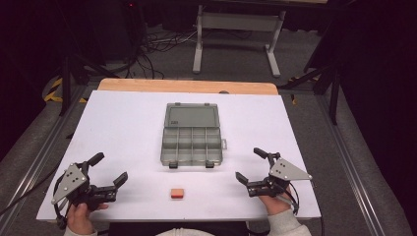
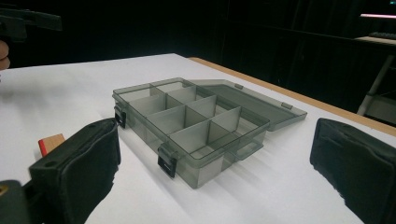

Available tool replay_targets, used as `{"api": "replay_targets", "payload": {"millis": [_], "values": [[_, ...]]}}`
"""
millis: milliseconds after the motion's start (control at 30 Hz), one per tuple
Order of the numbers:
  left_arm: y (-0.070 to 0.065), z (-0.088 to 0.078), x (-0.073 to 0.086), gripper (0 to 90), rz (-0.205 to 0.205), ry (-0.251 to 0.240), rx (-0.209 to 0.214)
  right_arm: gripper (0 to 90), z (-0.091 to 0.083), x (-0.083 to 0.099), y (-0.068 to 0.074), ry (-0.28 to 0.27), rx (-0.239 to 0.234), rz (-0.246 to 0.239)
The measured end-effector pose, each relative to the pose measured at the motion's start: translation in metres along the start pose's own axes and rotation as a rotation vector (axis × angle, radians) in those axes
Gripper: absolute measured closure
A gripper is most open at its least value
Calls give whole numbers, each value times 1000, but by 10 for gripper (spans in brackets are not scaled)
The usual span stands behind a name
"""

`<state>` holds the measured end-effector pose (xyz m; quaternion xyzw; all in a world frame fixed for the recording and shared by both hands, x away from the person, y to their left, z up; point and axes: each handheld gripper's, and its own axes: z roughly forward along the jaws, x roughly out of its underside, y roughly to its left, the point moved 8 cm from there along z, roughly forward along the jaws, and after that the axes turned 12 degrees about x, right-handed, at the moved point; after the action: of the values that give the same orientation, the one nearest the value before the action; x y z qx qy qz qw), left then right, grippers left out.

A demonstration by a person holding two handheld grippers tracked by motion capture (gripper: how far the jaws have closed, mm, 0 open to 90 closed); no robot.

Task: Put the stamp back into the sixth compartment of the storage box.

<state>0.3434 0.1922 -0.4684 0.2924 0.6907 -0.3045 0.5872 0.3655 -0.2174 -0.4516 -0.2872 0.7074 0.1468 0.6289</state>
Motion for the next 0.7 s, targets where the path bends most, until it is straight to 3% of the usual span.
{"api": "replay_targets", "payload": {"millis": [700], "values": [[-2, 1, 0, 6, 15, 7, -1, 27, 2, 1, 3, 7, -16, 4]]}}
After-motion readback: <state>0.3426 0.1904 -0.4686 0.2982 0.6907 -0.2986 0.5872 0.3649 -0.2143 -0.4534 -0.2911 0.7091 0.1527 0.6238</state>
